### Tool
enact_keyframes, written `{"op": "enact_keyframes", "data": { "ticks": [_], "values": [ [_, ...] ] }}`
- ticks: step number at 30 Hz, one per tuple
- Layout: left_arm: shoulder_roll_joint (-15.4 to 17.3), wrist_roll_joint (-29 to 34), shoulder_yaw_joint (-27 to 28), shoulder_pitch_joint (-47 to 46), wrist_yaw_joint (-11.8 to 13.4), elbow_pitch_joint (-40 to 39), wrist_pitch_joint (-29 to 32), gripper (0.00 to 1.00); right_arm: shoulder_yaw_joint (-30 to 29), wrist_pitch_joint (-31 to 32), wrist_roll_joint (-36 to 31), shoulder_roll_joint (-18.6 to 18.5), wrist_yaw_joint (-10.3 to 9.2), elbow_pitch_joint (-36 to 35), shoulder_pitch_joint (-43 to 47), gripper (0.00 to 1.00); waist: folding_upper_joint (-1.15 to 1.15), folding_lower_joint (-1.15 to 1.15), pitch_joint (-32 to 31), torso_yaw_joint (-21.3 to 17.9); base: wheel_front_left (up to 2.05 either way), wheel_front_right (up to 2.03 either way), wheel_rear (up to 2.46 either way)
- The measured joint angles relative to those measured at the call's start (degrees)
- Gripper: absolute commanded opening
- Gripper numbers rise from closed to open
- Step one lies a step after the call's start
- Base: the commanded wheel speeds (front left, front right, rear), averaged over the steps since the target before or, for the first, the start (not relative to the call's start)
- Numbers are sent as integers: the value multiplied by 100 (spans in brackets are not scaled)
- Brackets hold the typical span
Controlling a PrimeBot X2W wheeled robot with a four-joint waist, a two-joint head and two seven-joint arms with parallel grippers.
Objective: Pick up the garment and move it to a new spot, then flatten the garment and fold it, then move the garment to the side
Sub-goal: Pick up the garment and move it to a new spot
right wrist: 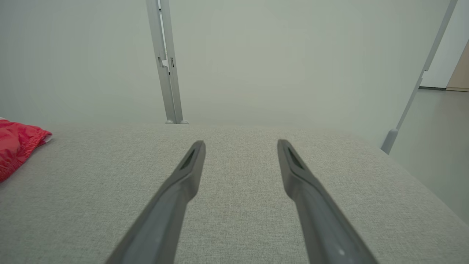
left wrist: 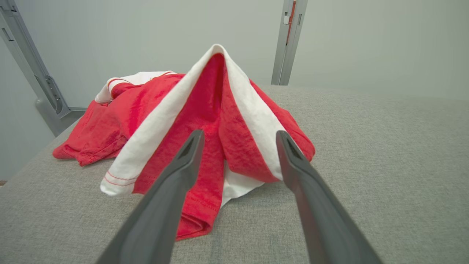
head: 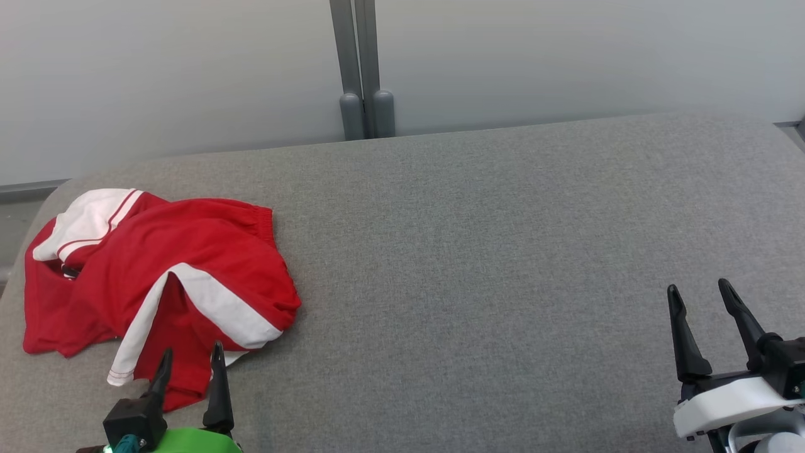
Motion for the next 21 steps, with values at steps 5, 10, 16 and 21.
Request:
{"op": "enact_keyframes", "data": {
  "ticks": [5,10,16,21],
  "values": [
    [-7,-42,7,0,-33,-13,0,100,16,-1,76,-1,0,22,3,100,0,0,14,5,0,0,0],
    [-11,-44,5,0,-42,-9,0,100,40,-1,115,-4,0,43,5,100,0,0,26,1,0,0,0],
    [-12,-43,5,-1,-57,4,0,100,44,-1,127,-12,0,48,7,100,0,0,35,6,0,0,0],
    [-18,-26,-15,-29,-60,25,0,100,83,-1,169,-5,0,36,10,100,0,0,33,95,0,0,0]
  ]
}}
